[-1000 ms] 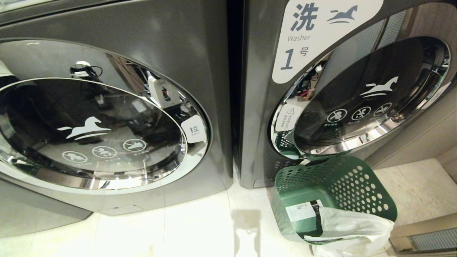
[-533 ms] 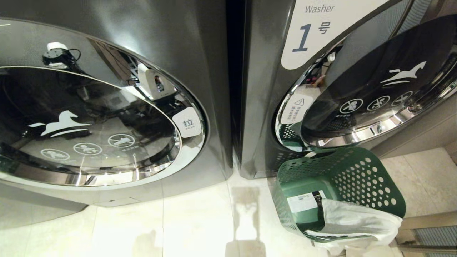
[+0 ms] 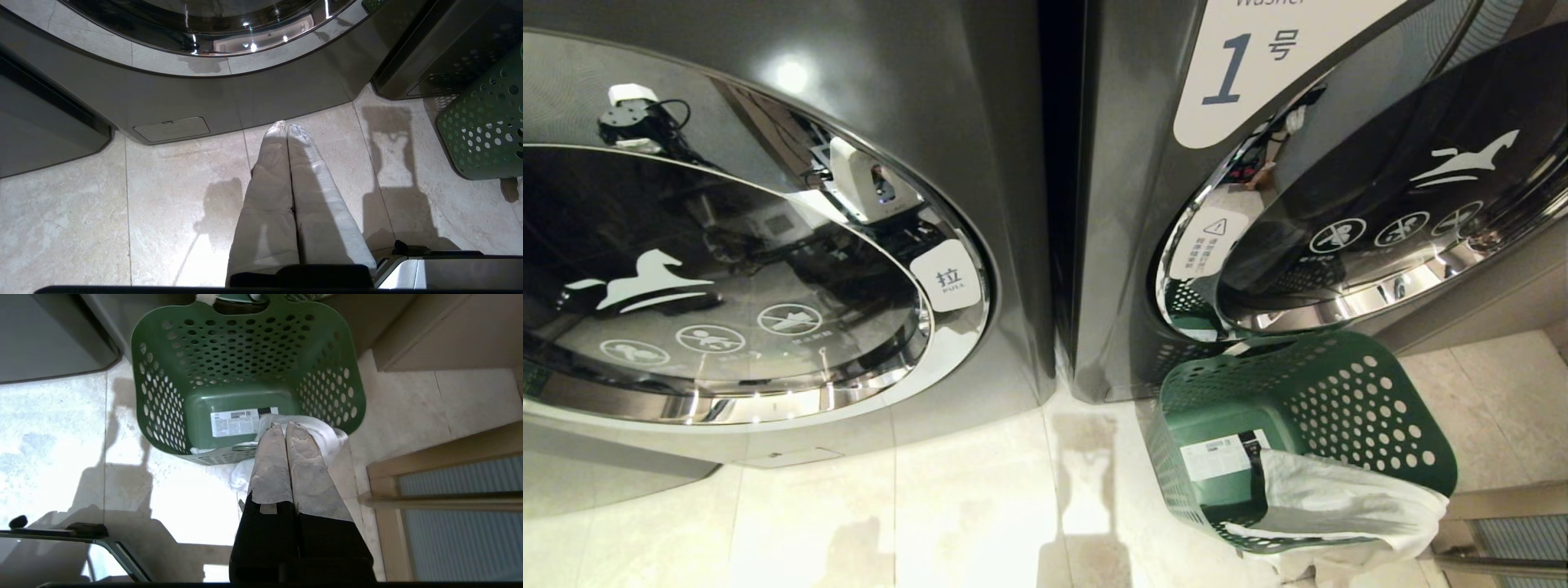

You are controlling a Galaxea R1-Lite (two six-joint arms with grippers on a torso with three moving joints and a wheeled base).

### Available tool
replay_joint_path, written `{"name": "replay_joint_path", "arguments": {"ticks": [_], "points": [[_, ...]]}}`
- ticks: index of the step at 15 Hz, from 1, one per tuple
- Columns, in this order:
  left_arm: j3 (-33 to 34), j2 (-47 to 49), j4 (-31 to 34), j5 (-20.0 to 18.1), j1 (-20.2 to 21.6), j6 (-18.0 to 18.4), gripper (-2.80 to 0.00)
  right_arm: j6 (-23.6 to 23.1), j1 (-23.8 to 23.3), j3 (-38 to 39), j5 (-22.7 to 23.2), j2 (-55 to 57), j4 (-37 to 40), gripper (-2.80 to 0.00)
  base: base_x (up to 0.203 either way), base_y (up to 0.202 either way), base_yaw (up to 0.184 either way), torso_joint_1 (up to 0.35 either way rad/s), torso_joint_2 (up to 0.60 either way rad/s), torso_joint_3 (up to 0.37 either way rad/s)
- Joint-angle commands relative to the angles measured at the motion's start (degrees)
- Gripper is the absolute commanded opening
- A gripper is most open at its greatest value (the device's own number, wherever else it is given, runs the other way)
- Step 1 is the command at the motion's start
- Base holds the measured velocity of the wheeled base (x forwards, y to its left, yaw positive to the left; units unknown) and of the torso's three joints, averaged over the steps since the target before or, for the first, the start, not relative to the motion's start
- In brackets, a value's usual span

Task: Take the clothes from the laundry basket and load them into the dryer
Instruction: Take the clothes out of the basket

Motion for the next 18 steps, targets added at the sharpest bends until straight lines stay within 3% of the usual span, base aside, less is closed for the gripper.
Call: {"name": "replay_joint_path", "arguments": {"ticks": [1, 3, 6, 9, 10, 13, 15, 18], "points": [[0.09, -0.11, 0.00, 0.06, 0.01, -0.07, -2.80, 0.89, -0.27, -4.98, -0.51, 9.06, 1.13, -2.80, 0.000, 0.000, 0.000, 0.000, 0.00, 0.000], [0.09, -0.11, -0.09, 0.06, 0.01, -0.86, -2.80, 7.27, -0.65, -9.89, -3.01, 24.60, 2.57, -2.80, 0.000, 0.000, 0.000, 0.000, 0.00, 0.000], [0.09, -0.11, -0.09, 0.06, 0.01, -0.86, -2.80, 20.58, -1.06, -14.46, -7.38, 48.65, 3.59, -2.80, 0.000, 0.000, 0.000, 0.000, 0.00, 0.000], [0.09, -0.11, -0.09, 0.06, 0.01, -0.86, -2.80, 31.31, -2.16, -18.45, -10.06, 64.65, 0.85, -2.80, 0.000, 0.000, 0.000, 0.000, 0.00, 0.000], [0.09, -0.11, -0.09, 0.06, 0.01, -0.86, -2.80, 33.17, -2.98, -19.85, -10.48, 69.32, -1.55, 0.00, 0.000, 0.000, 0.000, 0.000, 0.00, 0.000], [0.09, -0.11, -0.09, 0.06, 0.01, -0.86, -2.80, 35.43, -9.16, -24.02, -10.64, 82.87, -5.19, 0.00, 0.000, 0.000, 0.000, 0.000, 0.00, 0.000], [0.09, -0.11, -0.09, 0.06, 0.01, -0.86, -2.80, 34.57, -13.41, -25.72, -10.10, 89.49, -6.15, 0.00, 0.000, 0.000, 0.000, 0.000, 0.00, 0.000], [0.09, -0.11, -0.09, 0.06, 0.01, -0.86, -2.80, 20.90, -17.91, -24.92, -9.87, 90.72, -6.65, 0.00, 0.000, 0.000, 0.000, 0.000, 0.00, 0.000]]}}
